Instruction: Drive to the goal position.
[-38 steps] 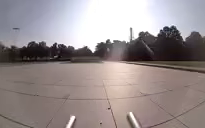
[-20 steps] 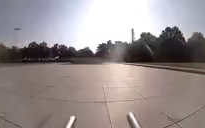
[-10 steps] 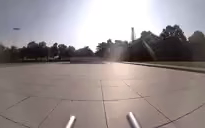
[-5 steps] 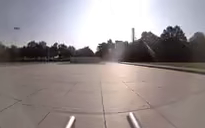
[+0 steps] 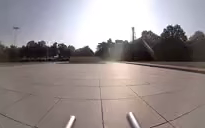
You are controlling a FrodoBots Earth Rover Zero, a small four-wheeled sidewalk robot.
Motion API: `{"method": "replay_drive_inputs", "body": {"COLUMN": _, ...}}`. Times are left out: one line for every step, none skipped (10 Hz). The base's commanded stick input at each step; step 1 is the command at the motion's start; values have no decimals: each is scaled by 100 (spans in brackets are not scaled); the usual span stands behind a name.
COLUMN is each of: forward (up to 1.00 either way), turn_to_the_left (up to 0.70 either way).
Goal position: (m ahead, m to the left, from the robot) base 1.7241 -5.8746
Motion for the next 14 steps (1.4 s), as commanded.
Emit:
{"method": "replay_drive_inputs", "body": {"forward": 70, "turn_to_the_left": 0}}
{"method": "replay_drive_inputs", "body": {"forward": 70, "turn_to_the_left": 0}}
{"method": "replay_drive_inputs", "body": {"forward": 70, "turn_to_the_left": 0}}
{"method": "replay_drive_inputs", "body": {"forward": 70, "turn_to_the_left": 0}}
{"method": "replay_drive_inputs", "body": {"forward": 70, "turn_to_the_left": 0}}
{"method": "replay_drive_inputs", "body": {"forward": 70, "turn_to_the_left": 0}}
{"method": "replay_drive_inputs", "body": {"forward": 70, "turn_to_the_left": 0}}
{"method": "replay_drive_inputs", "body": {"forward": 70, "turn_to_the_left": 0}}
{"method": "replay_drive_inputs", "body": {"forward": 70, "turn_to_the_left": 0}}
{"method": "replay_drive_inputs", "body": {"forward": 70, "turn_to_the_left": 0}}
{"method": "replay_drive_inputs", "body": {"forward": 70, "turn_to_the_left": 0}}
{"method": "replay_drive_inputs", "body": {"forward": 70, "turn_to_the_left": 0}}
{"method": "replay_drive_inputs", "body": {"forward": 70, "turn_to_the_left": 0}}
{"method": "replay_drive_inputs", "body": {"forward": 70, "turn_to_the_left": 0}}
